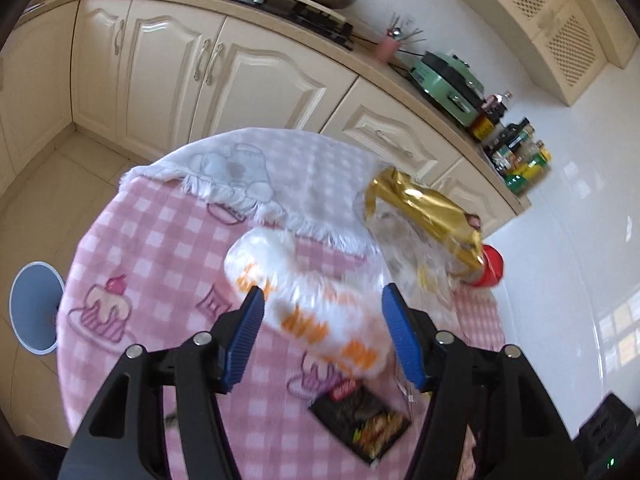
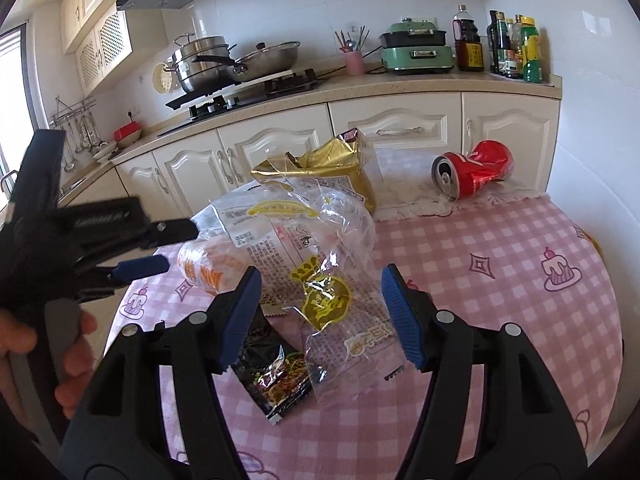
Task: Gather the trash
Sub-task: 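Move both tools back over the table toward the plastic bags, then grasp the white orange-printed bag with the left tool while the right grasps the clear bag, then carry both bags over the blue bin, then open the left tool to drop the white bag into the bin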
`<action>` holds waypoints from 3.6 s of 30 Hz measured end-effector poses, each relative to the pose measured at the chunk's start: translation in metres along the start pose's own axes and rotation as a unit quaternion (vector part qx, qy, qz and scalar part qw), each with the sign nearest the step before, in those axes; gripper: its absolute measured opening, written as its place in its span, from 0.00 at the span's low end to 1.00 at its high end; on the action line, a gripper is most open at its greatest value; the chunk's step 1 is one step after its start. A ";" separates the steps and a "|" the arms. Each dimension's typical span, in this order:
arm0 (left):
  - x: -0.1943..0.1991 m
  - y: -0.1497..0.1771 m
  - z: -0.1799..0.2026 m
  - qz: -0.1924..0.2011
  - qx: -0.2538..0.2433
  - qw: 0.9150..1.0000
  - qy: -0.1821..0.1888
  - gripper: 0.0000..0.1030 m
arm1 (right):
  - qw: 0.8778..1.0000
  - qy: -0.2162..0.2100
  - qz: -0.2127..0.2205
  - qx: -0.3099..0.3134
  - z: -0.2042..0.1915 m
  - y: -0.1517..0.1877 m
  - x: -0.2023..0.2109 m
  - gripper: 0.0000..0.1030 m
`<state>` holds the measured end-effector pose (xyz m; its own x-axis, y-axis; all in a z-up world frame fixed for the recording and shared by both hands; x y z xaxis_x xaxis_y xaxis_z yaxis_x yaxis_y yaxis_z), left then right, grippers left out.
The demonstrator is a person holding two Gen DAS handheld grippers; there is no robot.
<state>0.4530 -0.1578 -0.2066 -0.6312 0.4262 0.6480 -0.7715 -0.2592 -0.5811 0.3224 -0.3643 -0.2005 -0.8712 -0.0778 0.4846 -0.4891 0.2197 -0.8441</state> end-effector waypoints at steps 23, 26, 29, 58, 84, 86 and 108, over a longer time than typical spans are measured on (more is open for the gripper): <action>-0.005 0.002 0.001 0.028 -0.056 0.998 -0.013 0.41 | 0.997 0.008 -0.073 0.011 0.006 0.007 -0.042 0.69; 0.016 0.003 0.010 0.066 -0.105 0.991 -0.047 0.41 | 0.995 0.022 -0.089 0.025 0.003 0.007 -0.051 0.69; 0.034 0.003 0.019 0.090 -0.140 0.984 -0.064 0.41 | 0.994 0.028 -0.101 0.025 0.004 0.009 -0.056 0.39; 0.177 0.004 -0.063 0.155 -0.156 0.972 -0.085 0.41 | 0.990 -0.093 -0.012 0.109 -0.173 -0.018 0.029 0.10; 0.201 0.013 -0.474 0.083 0.103 0.958 -0.255 0.41 | 0.922 -0.233 -0.206 0.230 -0.498 0.178 -0.157 0.10; 0.183 0.018 -0.492 0.064 0.118 0.959 -0.250 0.41 | 0.919 -0.228 -0.224 0.231 -0.500 0.194 -0.174 0.10; 0.088 0.018 -0.560 -0.019 0.183 0.953 -0.241 0.58 | 0.914 -0.190 -0.283 0.221 -0.500 0.240 -0.238 0.10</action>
<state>0.4282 0.3605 -0.4361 -0.4974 0.0164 0.8674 -0.7146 -0.5747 -0.3989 0.4328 0.1928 -0.4036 -0.3828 -0.4084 0.8287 -0.7616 -0.3682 -0.5333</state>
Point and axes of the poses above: each gripper's, at about its wrist camera, not at the fingertips, and x roughly against the way its jaws point, z to its right, y to its underside, the point moved 2 cm from there along -x, roughly the way its jaws point, and after that the axes turned 4 degrees about z, right-handed, at the moved point
